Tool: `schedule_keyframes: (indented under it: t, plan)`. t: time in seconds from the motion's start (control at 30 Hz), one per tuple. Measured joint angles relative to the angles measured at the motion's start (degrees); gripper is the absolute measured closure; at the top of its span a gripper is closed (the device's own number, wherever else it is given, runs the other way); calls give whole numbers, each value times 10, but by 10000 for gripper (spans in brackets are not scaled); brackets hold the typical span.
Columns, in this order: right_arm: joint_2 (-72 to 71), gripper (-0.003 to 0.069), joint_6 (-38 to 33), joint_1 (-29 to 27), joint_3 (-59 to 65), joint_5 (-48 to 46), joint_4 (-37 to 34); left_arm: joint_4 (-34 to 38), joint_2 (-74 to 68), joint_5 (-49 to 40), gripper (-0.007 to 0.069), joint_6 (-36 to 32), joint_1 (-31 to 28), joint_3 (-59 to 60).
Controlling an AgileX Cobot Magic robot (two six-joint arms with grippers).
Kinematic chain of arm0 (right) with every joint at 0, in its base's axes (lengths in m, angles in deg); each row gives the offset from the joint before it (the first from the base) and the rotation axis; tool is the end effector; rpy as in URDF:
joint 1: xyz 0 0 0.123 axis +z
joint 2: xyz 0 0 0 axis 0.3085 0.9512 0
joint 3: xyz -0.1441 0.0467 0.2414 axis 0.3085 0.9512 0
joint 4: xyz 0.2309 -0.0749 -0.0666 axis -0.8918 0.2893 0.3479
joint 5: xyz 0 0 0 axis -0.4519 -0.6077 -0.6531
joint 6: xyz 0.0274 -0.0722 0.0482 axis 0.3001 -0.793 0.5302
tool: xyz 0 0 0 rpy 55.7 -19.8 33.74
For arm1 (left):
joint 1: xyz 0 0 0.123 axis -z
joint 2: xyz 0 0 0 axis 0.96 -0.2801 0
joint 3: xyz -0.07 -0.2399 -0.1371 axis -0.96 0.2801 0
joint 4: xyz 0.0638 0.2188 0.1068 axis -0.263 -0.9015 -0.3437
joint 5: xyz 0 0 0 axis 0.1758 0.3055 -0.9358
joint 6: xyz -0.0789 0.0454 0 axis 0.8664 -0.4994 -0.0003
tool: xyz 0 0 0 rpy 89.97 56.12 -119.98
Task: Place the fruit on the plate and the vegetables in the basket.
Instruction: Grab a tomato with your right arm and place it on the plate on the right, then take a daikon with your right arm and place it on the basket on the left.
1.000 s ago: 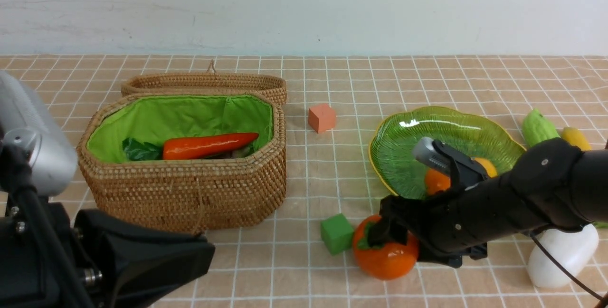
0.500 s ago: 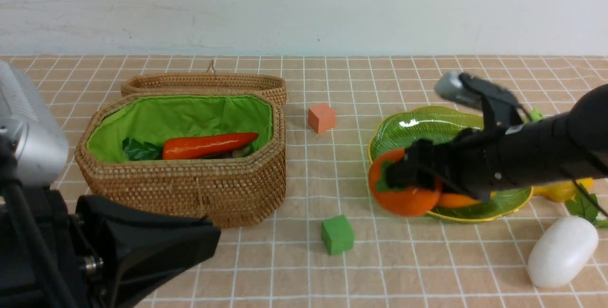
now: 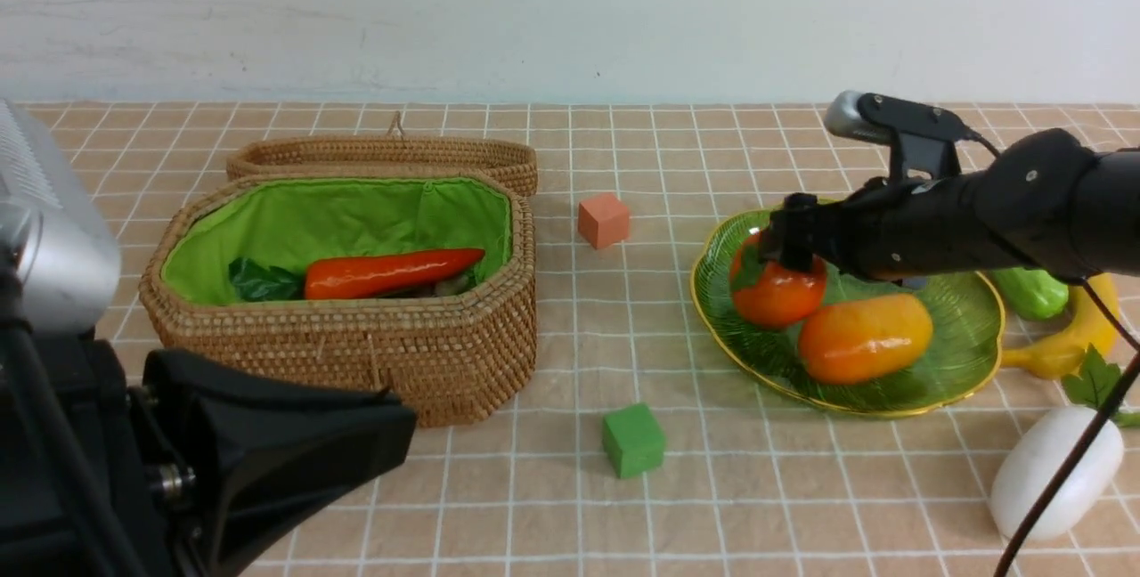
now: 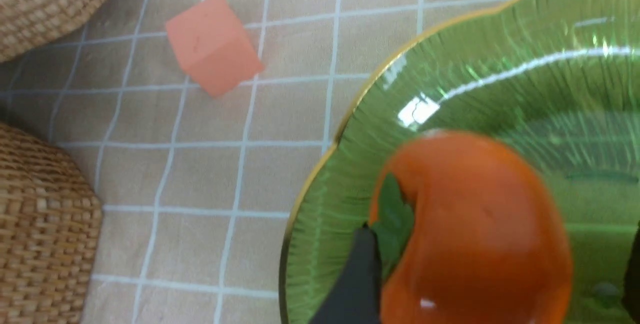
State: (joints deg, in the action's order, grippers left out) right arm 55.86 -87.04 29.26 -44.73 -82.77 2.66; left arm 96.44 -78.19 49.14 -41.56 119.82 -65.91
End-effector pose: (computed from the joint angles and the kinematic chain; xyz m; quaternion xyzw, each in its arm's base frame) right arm 0.3993 0.0914 0.2138 0.0190 0.9038 0.1594 0.3967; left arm 0.0949 -0.1105 0.3648 0.3189 0.7526 -0.2765 0.5054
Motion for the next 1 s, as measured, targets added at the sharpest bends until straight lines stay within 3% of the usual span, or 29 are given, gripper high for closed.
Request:
schedule_keyframes:
  t: [0.17, 0.23, 0.27, 0.3, 0.4, 0.43, 0.5, 0.53, 0.57, 0.6, 0.67, 0.73, 0.93, 1.0]
  plan:
    - [-40, 6, 0, -22, 0, -46, 4, 0, 0, -1, 638, 0, 0, 0]
    - [-100, 78, 12, -53, 0, -164, 15, 0, 0, -1, 638, 0, 0, 0]
    - [-100, 85, 15, -56, 0, -164, 17, 0, 0, -1, 638, 0, 0, 0]
    - [-135, 155, 41, -81, 0, -246, 37, 0, 0, -3, 638, 0, 0, 0]
    - [-196, 303, 103, -121, 23, -367, 104, 1, 0, -3, 638, 0, 0, 0]
    - [-200, 328, 114, -124, 26, -373, 109, 1, 0, -3, 638, 0, 0, 0]
    - [-256, 466, 186, -150, 90, -418, 183, 1, 0, -5, 638, -1, 0, 0]
    - [-276, 499, 230, -158, 118, -422, 208, 1, 0, -5, 638, -2, 0, 0]
    - [-280, 499, 230, -159, 123, -422, 212, 1, 0, -5, 638, -2, 0, 0]
    - [-305, 519, 287, -169, 162, -418, 247, 1, 0, -5, 638, -2, 0, 0]
    - [-321, 497, 343, -175, 195, -399, 280, 1, 0, -5, 638, -2, 0, 0]
    - [-320, 415, 387, -176, 217, -363, 306, 1, 0, -5, 638, -2, 0, 0]
    - [-244, 40, 427, -176, 224, -250, 350, 1, 0, -7, 638, -2, 0, 0]
    - [-223, 10, 429, -176, 224, -237, 352, 1, 0, -7, 638, -2, 0, 0]
